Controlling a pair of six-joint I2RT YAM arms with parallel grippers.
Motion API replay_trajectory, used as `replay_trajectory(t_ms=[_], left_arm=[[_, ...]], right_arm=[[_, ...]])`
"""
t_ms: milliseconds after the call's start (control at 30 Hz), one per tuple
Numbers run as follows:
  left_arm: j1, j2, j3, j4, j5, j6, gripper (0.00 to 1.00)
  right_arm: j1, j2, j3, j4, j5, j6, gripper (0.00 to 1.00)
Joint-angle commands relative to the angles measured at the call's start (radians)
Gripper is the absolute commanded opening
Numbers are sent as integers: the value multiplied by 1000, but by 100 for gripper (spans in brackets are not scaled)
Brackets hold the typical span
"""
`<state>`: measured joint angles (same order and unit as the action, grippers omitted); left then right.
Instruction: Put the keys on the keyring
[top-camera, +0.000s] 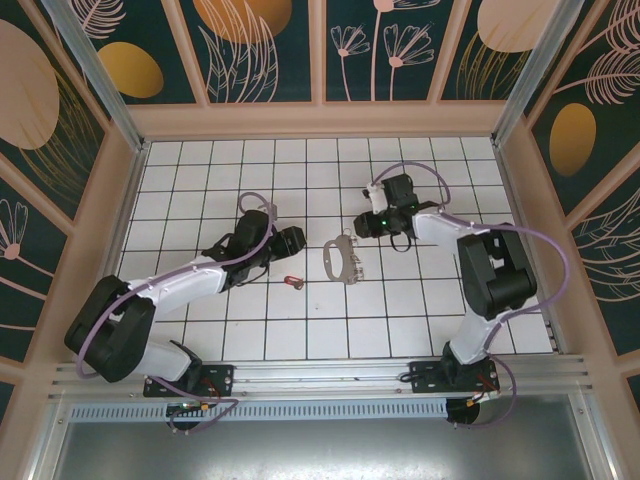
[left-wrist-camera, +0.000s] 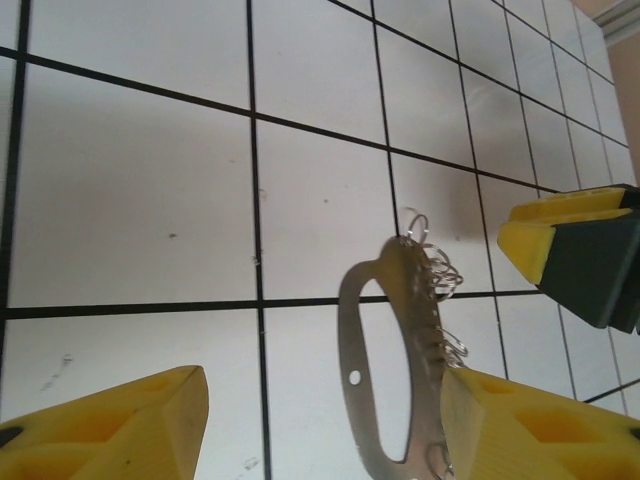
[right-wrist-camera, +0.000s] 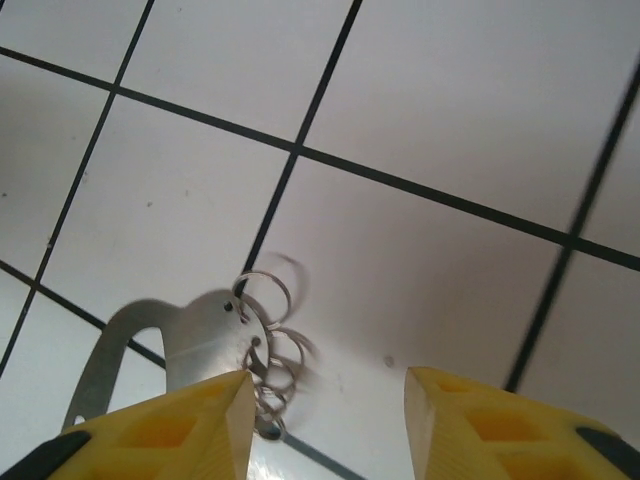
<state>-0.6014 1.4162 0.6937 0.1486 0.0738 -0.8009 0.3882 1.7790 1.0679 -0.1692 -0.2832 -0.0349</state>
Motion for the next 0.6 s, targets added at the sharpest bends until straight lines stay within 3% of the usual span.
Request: replay_trajectory(t_ms=[0, 367, 567], left_arm=[[9, -29, -32, -28, 3, 47, 62], [9, -68, -59, 6, 81, 154, 64], [10, -66, -49, -21, 86, 187, 73]], right_arm=[[11, 50, 70, -59, -10, -48, 40], [40, 185, 196, -123, -44, -107, 36], [50, 233, 230, -156, -55, -122, 36]])
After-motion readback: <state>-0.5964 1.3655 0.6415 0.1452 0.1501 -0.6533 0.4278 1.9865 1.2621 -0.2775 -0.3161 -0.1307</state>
